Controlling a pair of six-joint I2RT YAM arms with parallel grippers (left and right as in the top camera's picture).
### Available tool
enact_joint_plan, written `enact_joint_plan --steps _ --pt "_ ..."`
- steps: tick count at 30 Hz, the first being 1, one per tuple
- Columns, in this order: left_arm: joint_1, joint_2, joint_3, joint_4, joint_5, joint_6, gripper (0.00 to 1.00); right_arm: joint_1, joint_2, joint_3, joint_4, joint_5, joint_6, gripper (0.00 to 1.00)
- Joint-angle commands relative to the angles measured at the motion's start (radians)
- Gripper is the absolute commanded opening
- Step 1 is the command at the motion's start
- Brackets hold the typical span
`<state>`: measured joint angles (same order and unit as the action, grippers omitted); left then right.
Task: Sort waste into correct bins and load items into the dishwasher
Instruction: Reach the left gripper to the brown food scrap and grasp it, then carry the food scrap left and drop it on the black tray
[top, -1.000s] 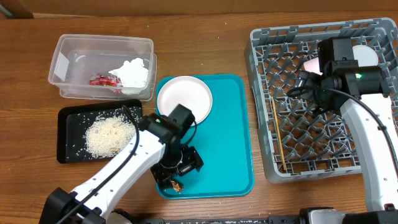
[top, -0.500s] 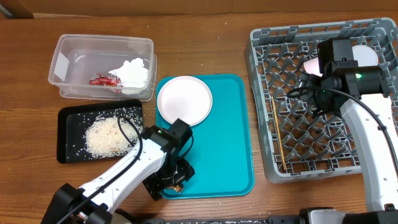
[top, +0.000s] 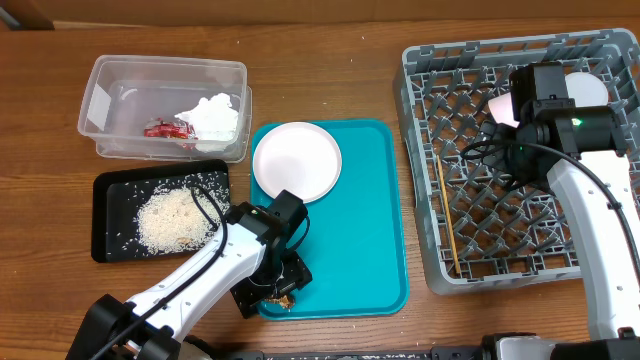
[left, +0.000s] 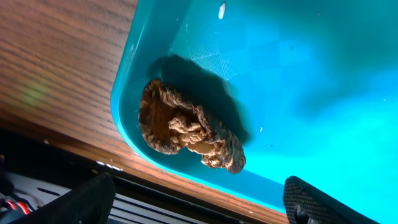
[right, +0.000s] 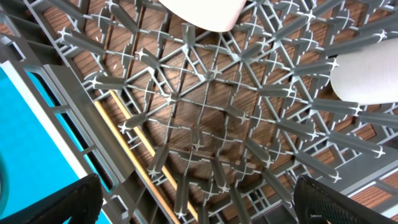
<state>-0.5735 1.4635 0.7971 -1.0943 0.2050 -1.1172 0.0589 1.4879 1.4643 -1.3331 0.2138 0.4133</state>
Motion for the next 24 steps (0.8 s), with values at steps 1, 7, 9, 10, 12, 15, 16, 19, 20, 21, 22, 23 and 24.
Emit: enact_joint_plan --steps 1,7,9,10,12,15,16,19,20,21,22,23,24 --pt "0.007 0.01 -0.01 0.006 -0.033 0.067 0.87 -0.004 -0.002 0.008 0.0 0.0 -0.001 1.0" --pt "0.004 0.057 -0.01 0.027 -0.033 0.093 0.87 -0.004 -0.002 0.008 -0.005 -0.025 -0.001 1.0" --pt "0.004 0.079 -0.01 0.034 -0.036 0.093 0.87 -0.004 -0.002 0.008 -0.005 -0.025 -0.001 1.0" --pt "0.004 0.088 -0.01 0.038 -0.035 0.093 0.86 -0.004 -0.002 0.008 -0.005 -0.025 -0.001 1.0" --pt "0.004 0.104 -0.01 0.047 -0.035 0.093 0.85 -0.004 -0.002 0.008 -0.005 -0.025 -0.001 1.0" --pt "0.003 0.132 -0.01 0.073 -0.036 0.093 0.76 -0.004 -0.002 0.008 -0.005 -0.025 -0.001 1.0" --pt "0.003 0.139 -0.01 0.077 -0.036 0.093 0.74 -0.004 -0.002 0.008 -0.005 -0.025 -0.001 1.0" --pt "0.003 0.171 -0.01 0.082 -0.042 0.093 0.68 -0.004 -0.002 0.008 -0.008 -0.025 -0.001 1.0" --pt "0.003 0.182 -0.01 0.082 -0.053 0.093 0.63 -0.004 -0.002 0.008 -0.008 -0.025 -0.001 1.0" --pt "0.003 0.19 -0.01 0.082 -0.062 0.093 0.59 -0.004 -0.002 0.008 -0.008 -0.025 -0.001 1.0" --pt "0.003 0.2 -0.01 0.082 -0.071 0.093 0.54 -0.004 -0.002 0.008 -0.008 -0.025 -0.001 1.0" --pt "0.003 0.206 -0.01 0.084 -0.076 0.093 0.52 -0.004 -0.002 0.008 -0.008 -0.025 -0.001 1.0" --pt "0.003 0.211 -0.01 0.09 -0.082 0.093 0.48 -0.004 -0.002 0.008 -0.008 -0.025 -0.001 1.0"
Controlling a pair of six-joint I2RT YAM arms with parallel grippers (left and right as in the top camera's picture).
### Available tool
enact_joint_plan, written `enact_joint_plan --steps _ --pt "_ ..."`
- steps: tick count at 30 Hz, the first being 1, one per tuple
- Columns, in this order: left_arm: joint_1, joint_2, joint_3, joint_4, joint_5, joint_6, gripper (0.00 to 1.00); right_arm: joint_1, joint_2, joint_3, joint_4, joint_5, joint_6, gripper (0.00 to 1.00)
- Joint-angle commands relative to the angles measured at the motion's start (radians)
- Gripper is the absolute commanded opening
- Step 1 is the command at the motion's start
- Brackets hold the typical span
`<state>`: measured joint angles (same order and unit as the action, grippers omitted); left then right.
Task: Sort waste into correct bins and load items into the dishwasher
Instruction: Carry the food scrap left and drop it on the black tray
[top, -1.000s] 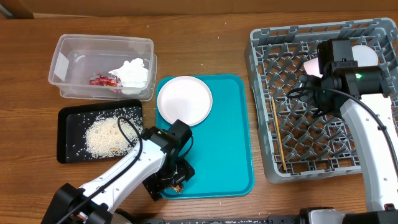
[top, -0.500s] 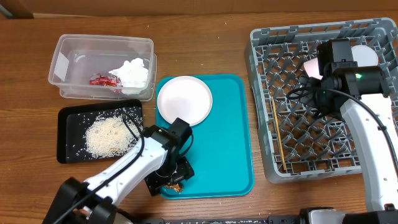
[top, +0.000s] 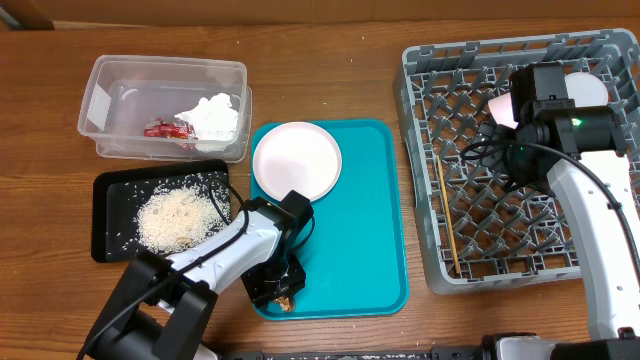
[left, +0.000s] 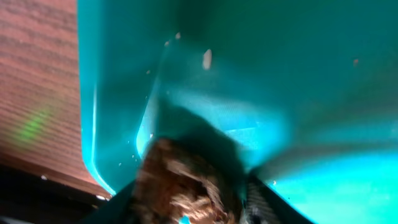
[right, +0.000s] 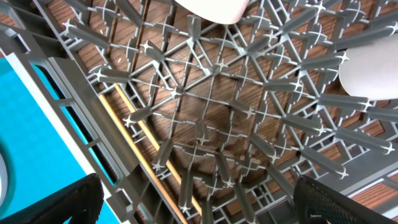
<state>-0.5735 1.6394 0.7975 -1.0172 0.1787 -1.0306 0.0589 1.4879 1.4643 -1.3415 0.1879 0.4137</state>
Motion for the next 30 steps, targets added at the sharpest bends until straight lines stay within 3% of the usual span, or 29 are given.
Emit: enact_joint_plan --steps 1,6,8,9,21,30 --pt "0.004 0.036 -0.01 0.013 -0.061 0.007 0.35 -0.004 -0.002 0.008 0.0 0.001 -0.002 1.0" --pt "0.006 0.034 -0.008 0.011 -0.083 0.024 0.21 -0.004 -0.002 0.008 0.0 0.001 -0.001 1.0" --pt "0.008 0.034 0.001 0.008 -0.094 0.05 0.06 -0.004 -0.002 0.008 0.0 0.001 -0.002 1.0" --pt "0.011 0.034 0.009 0.005 -0.102 0.064 0.04 -0.004 -0.002 0.008 0.0 0.001 -0.002 1.0" --pt "0.15 -0.034 0.287 -0.217 -0.371 0.067 0.04 -0.004 -0.002 0.008 0.0 0.002 -0.002 1.0" --pt "0.488 -0.117 0.346 -0.196 -0.45 0.186 0.04 -0.004 -0.002 0.008 -0.004 0.0 -0.002 1.0"
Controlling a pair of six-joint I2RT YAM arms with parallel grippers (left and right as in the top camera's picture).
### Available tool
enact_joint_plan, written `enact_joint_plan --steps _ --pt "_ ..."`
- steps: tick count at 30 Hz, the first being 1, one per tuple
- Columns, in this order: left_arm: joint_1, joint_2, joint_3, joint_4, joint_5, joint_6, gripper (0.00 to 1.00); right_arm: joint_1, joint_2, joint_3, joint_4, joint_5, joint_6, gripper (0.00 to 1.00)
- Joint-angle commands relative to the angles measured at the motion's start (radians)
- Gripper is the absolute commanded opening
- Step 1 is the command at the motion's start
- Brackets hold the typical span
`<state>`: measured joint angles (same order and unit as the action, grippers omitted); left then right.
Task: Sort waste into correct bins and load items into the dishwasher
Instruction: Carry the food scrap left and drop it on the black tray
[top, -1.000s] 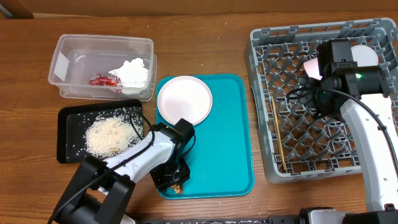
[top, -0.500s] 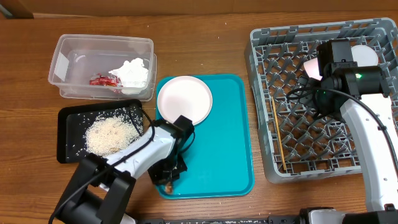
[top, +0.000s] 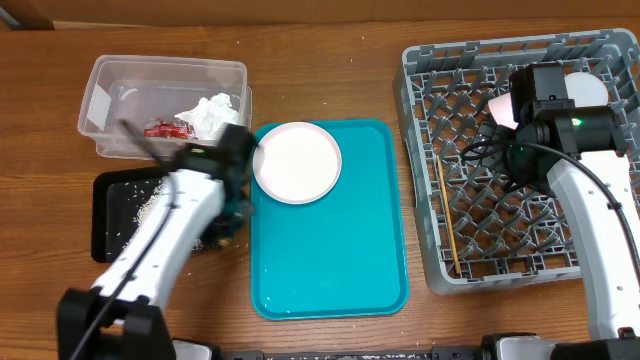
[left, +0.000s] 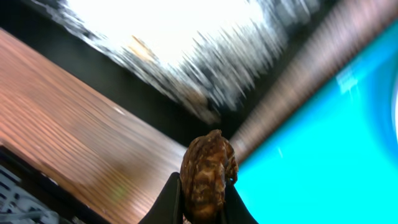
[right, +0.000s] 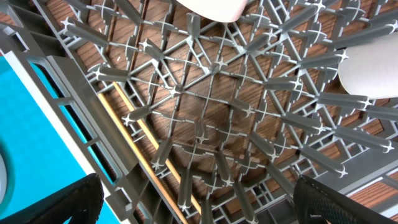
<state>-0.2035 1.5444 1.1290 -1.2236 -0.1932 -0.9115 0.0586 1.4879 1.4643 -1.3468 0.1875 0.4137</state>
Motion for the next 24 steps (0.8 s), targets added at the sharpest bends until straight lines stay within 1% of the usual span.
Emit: enact_joint_plan --steps 1,3,4,7,8,10,14,15,17,24 --pt "0.165 -0.02 0.014 0.023 -0.08 0.081 0.04 -0.004 -0.002 0.008 0.002 -0.001 -0.002 1.0" --pt "0.254 -0.019 0.014 0.053 -0.08 0.102 0.04 -0.002 -0.002 0.008 0.014 -0.033 -0.002 1.0" --pt "0.329 -0.019 0.013 0.092 -0.08 0.12 0.04 0.002 -0.002 0.008 0.037 -0.096 -0.005 1.0" --pt "0.42 -0.015 0.012 0.156 -0.079 0.128 0.04 0.015 -0.002 0.008 0.099 -0.246 -0.061 0.97" --pt "0.46 -0.01 0.012 0.184 -0.08 0.128 0.04 0.034 -0.002 0.008 0.146 -0.327 -0.078 0.96" --pt "0.487 -0.003 0.012 0.2 -0.08 0.128 0.04 0.062 -0.002 0.008 0.202 -0.365 -0.078 0.95" --pt "0.499 0.02 0.011 0.223 -0.089 0.127 0.07 0.132 0.006 0.008 0.317 -0.369 -0.081 0.94" --pt "0.499 0.039 0.011 0.239 -0.099 0.127 0.07 0.175 0.019 0.008 0.377 -0.368 -0.081 0.93" --pt "0.5 0.06 0.011 0.254 -0.103 0.127 0.06 0.216 0.039 0.008 0.43 -0.368 -0.081 0.92" --pt "0.5 0.158 0.011 0.287 -0.109 0.127 0.06 0.317 0.156 0.008 0.536 -0.365 -0.08 0.89"
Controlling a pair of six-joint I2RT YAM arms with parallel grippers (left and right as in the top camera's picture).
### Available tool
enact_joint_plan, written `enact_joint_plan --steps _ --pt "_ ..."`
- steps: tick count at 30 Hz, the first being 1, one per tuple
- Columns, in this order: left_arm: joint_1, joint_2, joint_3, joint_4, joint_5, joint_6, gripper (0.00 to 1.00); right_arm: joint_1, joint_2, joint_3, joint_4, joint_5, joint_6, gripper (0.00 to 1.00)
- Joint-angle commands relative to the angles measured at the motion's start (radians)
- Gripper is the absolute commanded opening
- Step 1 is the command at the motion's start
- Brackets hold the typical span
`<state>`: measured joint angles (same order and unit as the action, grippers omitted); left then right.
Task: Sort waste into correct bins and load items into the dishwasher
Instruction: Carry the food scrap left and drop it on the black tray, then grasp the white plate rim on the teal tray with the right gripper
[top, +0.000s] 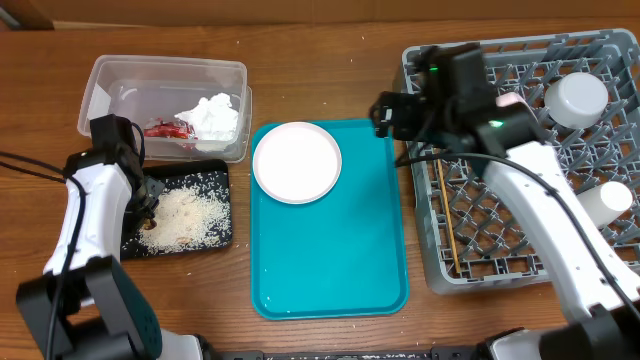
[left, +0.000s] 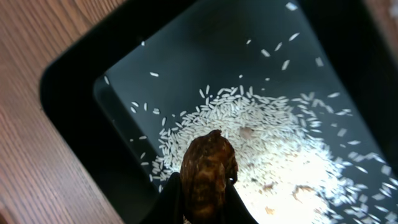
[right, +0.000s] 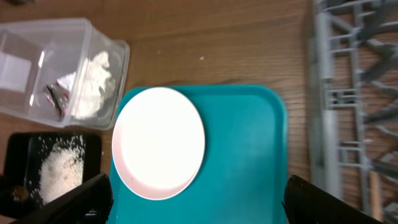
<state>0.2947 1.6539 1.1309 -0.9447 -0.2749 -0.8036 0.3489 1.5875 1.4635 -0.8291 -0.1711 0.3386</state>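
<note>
My left gripper (left: 204, 190) is shut on a brown lump of food (left: 209, 163). It holds the lump just above the rice pile (left: 280, 143) in the black tray (top: 224, 190), over the tray's left part (top: 148, 205). My right gripper (right: 202, 202) is open and empty, high over the teal tray (top: 340, 250) near its far right corner (top: 388, 112). A white plate (top: 296, 162) lies at the far end of the teal tray; the right wrist view shows the plate (right: 158, 143) below and left of the fingers.
A clear bin (top: 110, 100) holding white tissue and a red wrapper stands behind the black tray. The grey dish rack (top: 425, 270) on the right holds a chopstick (top: 448, 220) and white cups (top: 576, 95). My right arm crosses the rack's left half.
My left gripper, still holding the lump, has moved from the black tray's right edge beside the plate to over the rice at its left. My right gripper has moved from the rack to the teal tray.
My left gripper stood open around the brown lump in the teal tray's near left corner, then was shut on it there. Then it held the lump at the black tray's edge, and now over the rice. The right gripper stayed over the rack until now.
</note>
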Motion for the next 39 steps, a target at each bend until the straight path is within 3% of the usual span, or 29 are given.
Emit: enact_joint_plan --steps 1,3,7,11,13,16,22,30,36,39 --pt "0.002 0.061 0.01 0.011 -0.028 0.019 0.06 0.035 0.079 0.008 0.027 -0.006 -0.005 0.89" --pt "0.001 0.084 0.01 0.011 -0.027 0.019 0.07 0.045 0.113 0.008 0.038 -0.006 -0.005 0.89" --pt "0.002 0.114 0.01 0.013 -0.028 0.019 0.25 0.049 0.167 0.008 0.059 -0.006 -0.002 0.88" --pt "0.001 0.124 0.01 0.014 -0.027 0.02 0.26 0.049 0.203 0.008 0.089 -0.006 -0.002 0.88" --pt "0.001 0.124 0.01 0.014 -0.027 0.02 0.35 0.05 0.216 0.008 0.106 -0.006 -0.002 0.88" --pt "0.002 0.124 0.011 0.01 -0.01 0.05 0.39 0.05 0.23 0.008 0.127 -0.006 -0.002 0.87" --pt "0.001 0.092 0.061 -0.027 0.106 0.143 0.49 0.069 0.273 0.008 0.16 -0.006 0.003 0.85" --pt "-0.013 -0.007 0.184 -0.106 0.314 0.259 0.53 0.142 0.386 0.008 0.178 -0.005 0.006 0.83" --pt "-0.078 -0.105 0.185 -0.136 0.425 0.337 0.55 0.191 0.505 0.008 0.19 0.066 0.086 0.73" --pt "-0.119 -0.111 0.185 -0.164 0.425 0.356 0.55 0.2 0.535 0.008 0.189 0.066 0.086 0.57"
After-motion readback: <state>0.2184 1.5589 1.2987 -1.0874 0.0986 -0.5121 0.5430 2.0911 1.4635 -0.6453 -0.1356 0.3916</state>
